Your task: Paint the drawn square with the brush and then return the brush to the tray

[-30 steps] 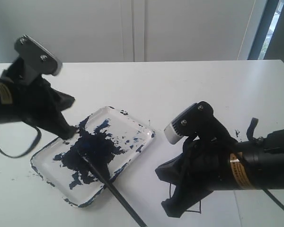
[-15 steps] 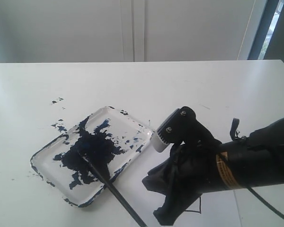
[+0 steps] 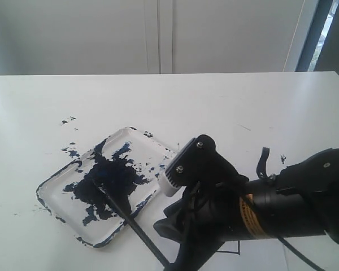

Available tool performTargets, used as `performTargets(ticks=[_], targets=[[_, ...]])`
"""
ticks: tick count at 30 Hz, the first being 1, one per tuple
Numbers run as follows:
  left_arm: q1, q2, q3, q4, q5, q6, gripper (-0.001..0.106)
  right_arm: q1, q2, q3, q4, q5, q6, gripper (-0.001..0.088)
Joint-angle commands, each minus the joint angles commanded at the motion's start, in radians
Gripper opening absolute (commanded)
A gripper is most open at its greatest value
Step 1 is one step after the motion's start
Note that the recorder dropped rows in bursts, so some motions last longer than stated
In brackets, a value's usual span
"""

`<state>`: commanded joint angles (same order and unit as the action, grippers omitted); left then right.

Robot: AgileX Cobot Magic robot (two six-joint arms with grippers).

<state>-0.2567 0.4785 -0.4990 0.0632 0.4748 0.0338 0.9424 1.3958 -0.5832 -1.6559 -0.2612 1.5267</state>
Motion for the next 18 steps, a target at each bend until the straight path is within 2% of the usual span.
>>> performTargets(ticks=[7,10,18], targets=[[0.0,-0.111,0.034,-0.033,0.03,0.0,0.0,0.141,0.077,0.0,0.141,0.159,0.0,0.0272],[0.0,-0.131,0.034,-0.033,0.047,0.006,0.0,0.188,0.122,-0.01,0.146,0.239,0.0,0.0272],[0.0,-0.14,0.034,-0.048,0.048,0.011,0.0,0.267,0.155,-0.041,0.16,0.438,0.014,0.0272]])
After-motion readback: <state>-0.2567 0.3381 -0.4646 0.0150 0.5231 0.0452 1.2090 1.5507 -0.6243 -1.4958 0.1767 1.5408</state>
